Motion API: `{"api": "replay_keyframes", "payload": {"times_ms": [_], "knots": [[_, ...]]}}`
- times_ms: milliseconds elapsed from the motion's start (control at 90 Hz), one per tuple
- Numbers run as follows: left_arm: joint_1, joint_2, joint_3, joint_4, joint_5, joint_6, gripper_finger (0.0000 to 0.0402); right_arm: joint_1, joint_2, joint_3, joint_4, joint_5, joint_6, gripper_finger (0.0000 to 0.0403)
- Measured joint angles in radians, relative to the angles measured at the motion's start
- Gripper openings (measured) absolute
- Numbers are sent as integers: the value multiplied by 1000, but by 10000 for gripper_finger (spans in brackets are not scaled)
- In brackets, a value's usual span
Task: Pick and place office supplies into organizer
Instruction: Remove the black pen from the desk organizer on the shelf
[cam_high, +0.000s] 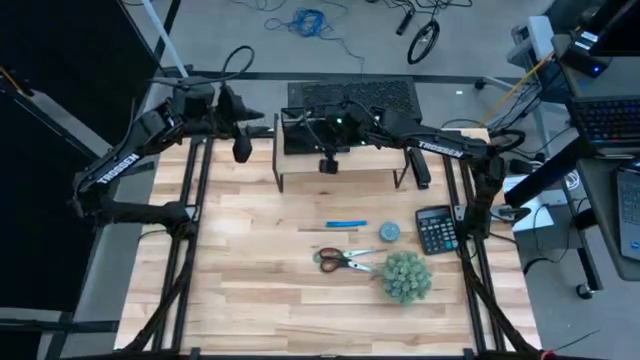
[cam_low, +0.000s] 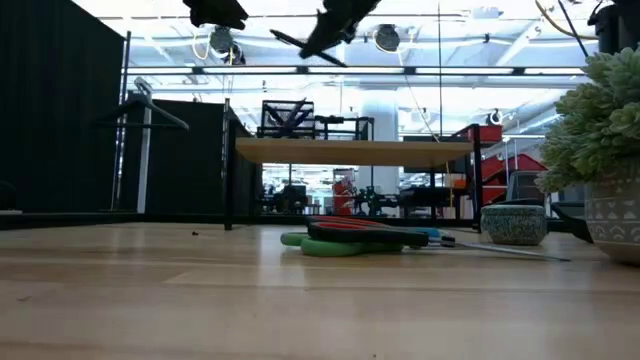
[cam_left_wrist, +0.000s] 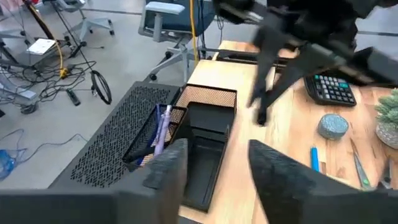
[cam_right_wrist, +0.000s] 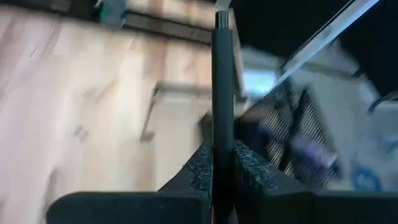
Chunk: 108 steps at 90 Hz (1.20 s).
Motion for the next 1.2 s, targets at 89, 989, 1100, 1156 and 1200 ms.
{"api": "replay_keyframes", "payload": {"times_ms": [89, 989, 1100, 1156, 1200], "knots": [[0, 0, 0, -27, 0, 0, 224, 27, -6, 0, -144, -1, 28, 12], [0, -5, 0, -34, -5, -6, 249, 346, -2, -815, 352, -56, 389, 16], [0, -5, 0, -29, -5, -6, 249, 340, -2, -855, 368, -27, 433, 21], [0, -5, 0, -29, -5, -6, 249, 335, -2, -866, 371, -4, 442, 27], [0, -5, 0, -28, -5, -6, 249, 333, -2, -873, 372, 2, 445, 32]]}}
